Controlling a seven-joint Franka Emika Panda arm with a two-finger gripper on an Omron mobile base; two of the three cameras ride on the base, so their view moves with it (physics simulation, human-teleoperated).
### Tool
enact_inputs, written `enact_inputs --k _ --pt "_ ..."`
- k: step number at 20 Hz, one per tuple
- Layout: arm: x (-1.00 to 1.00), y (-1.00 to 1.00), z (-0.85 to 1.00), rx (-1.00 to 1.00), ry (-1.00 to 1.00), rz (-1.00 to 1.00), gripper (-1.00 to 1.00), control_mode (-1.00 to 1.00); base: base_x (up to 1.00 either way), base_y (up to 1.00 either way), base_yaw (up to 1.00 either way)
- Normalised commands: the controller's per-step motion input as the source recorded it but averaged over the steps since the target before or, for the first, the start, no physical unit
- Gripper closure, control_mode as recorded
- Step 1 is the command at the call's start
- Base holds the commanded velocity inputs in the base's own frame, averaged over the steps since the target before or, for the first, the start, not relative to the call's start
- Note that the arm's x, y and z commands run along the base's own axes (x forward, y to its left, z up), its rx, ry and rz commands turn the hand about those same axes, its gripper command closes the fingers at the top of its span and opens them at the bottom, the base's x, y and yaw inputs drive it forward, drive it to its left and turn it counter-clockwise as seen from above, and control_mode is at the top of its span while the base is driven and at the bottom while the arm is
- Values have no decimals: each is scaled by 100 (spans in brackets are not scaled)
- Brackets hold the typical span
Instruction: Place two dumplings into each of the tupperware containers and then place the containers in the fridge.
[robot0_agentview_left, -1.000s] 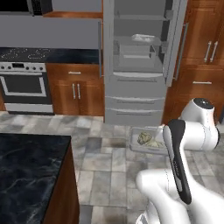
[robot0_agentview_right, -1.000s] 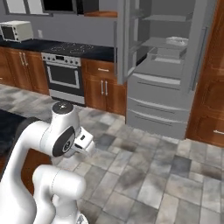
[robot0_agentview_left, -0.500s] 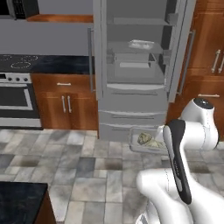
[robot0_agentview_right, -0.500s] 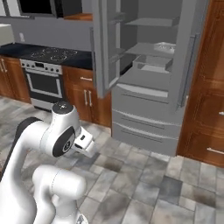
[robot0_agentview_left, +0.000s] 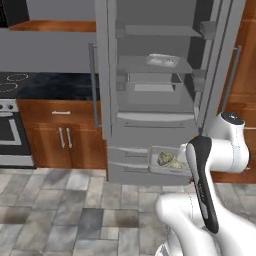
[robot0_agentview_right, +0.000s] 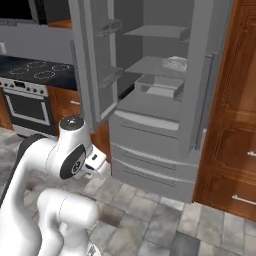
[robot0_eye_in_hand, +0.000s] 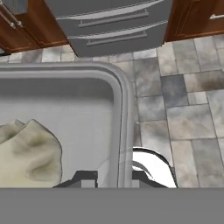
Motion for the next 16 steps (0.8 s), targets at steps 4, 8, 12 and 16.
enact_inputs --k 4,8,12,16 --pt "0 0 0 0 0 0 100 100 81 -38 -4" --pt "0 0 0 0 0 0 100 100 82 -32 -4" --pt "0 0 0 0 0 0 100 100 79 -26 -4" --pt "0 0 0 0 0 0 100 100 69 -21 -4"
